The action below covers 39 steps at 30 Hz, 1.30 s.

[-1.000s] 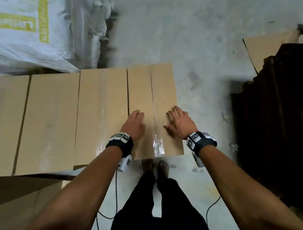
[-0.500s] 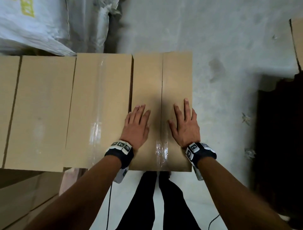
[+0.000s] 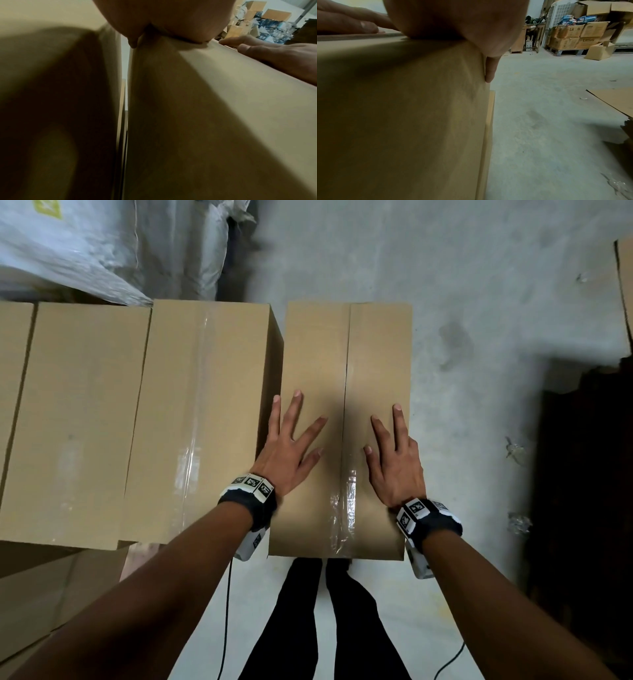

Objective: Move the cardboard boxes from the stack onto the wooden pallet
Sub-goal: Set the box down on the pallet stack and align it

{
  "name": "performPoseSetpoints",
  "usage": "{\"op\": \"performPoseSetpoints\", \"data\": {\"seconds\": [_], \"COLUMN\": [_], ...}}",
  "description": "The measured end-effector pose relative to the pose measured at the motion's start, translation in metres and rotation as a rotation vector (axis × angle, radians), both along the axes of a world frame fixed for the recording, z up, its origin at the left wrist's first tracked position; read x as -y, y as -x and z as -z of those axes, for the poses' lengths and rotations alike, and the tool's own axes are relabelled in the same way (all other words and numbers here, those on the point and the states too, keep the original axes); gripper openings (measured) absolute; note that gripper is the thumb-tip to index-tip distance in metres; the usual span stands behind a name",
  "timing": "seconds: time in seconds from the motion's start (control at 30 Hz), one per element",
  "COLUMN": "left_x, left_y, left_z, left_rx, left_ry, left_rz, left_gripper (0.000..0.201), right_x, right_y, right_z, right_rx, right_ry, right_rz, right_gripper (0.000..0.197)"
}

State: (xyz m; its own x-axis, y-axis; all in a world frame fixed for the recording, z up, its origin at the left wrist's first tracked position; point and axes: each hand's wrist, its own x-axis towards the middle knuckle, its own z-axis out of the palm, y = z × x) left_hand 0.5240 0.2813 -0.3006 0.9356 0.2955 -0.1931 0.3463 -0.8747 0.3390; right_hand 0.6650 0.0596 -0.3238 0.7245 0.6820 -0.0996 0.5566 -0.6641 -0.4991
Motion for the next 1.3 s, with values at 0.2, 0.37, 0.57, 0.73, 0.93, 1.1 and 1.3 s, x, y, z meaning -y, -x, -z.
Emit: {"op": "performPoseSetpoints", "data": {"seconds": [0.2, 0.37, 0.57, 0.73, 0.93, 1.1, 1.3], "left_x": [0.003, 0.002, 0.001, 0.016, 0.046, 0.071, 0.1], "left_y": [0.0, 0.0, 0.003, 0.014, 0.022, 0.039, 0.085], "left_z": [0.004, 0.012, 0.008, -0.019, -0.085, -0.144, -0.206], "left_rx": [0.027, 0.128, 0.252, 0.281, 0.358, 0.434, 0.49], "left_ry": [-0.002, -0.027, 0.013, 0.055, 0.068, 0.065, 0.05], "left_rz": [0.024, 0.08, 0.048, -0.005, -0.033, -0.045, -0.101], "left_gripper": [0.061, 0.059, 0.056, 0.057, 0.056, 0.057, 0.058], "right_x": [0.006, 0.009, 0.008, 0.018, 0.05, 0.078, 0.098], "right_y": [-0.006, -0.011, -0.01, -0.008, -0.002, 0.015, 0.047], "right_z": [0.001, -0.004, -0.012, -0.044, -0.117, -0.176, -0.235], "right_rx": [-0.038, -0.103, -0.117, -0.138, -0.109, -0.02, 0.035], "right_ry": [-0.092, -0.145, -0.21, -0.222, -0.239, -0.273, -0.295], "right_rz": [-0.036, -0.057, -0.042, -0.044, -0.042, -0.054, -0.108], "right_gripper": [0.054, 0.058, 0.057, 0.057, 0.059, 0.062, 0.066]}}
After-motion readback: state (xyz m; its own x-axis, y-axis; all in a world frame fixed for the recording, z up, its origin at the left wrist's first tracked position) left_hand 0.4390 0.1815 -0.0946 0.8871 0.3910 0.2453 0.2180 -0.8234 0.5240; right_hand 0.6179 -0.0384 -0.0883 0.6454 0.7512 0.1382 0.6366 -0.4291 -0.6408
